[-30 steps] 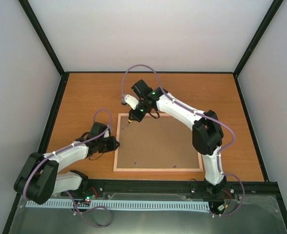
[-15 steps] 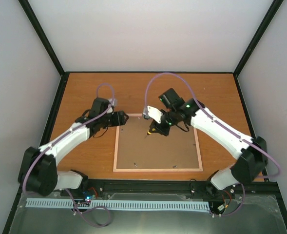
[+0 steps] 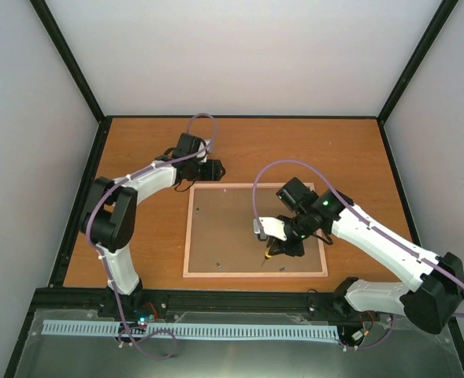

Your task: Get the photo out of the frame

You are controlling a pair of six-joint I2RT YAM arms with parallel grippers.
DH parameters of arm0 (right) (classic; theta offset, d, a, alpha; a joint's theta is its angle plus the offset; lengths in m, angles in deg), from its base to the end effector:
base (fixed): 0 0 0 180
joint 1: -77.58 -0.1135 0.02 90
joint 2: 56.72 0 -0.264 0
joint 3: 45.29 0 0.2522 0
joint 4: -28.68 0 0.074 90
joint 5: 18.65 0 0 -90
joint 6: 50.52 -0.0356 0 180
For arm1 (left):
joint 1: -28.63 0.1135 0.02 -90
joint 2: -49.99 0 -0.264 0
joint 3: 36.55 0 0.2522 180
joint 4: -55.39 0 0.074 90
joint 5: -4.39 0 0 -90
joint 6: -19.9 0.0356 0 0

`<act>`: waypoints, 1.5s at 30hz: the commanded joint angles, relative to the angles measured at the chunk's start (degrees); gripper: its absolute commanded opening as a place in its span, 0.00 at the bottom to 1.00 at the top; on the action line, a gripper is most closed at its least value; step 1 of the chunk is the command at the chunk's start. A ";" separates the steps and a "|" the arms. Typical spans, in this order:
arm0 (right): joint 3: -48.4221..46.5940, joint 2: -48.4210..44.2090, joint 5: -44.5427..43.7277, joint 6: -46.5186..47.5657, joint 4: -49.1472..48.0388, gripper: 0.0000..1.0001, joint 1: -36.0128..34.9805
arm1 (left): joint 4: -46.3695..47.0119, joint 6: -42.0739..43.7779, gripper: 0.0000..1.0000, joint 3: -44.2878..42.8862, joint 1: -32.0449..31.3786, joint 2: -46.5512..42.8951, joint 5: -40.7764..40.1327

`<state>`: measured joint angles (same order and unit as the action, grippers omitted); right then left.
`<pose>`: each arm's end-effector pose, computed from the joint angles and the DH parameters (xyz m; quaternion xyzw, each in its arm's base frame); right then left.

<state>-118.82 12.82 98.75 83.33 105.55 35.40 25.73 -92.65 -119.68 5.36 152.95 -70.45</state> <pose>0.1449 0.1534 0.2775 -0.6812 0.6784 0.2321 0.1480 0.3517 -0.1614 0.2028 0.0515 0.9297 -0.2476 0.2679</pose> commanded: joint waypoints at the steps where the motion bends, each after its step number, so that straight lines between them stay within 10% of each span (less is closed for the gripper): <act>1: 4.94 -3.25 1.26 4.44 0.06 0.04 -0.91 | 0.34 4.07 0.69 -3.93 -0.27 4.40 1.68; 8: 6.77 1.15 6.26 8.48 5.65 0.05 -2.21 | 4.28 3.57 0.68 -0.73 -0.28 6.35 1.96; 34: 12.73 -0.87 -27.45 1.90 -7.99 0.03 -0.75 | 1.41 8.32 0.62 6.53 -0.25 1.70 -0.49; 45: 9.05 -1.70 -23.30 -3.57 -7.20 0.03 0.58 | -3.94 13.23 0.75 -11.29 0.17 9.86 -8.39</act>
<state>-109.53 11.46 80.76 82.00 104.37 35.47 25.84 -82.81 -122.37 5.38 157.30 -77.40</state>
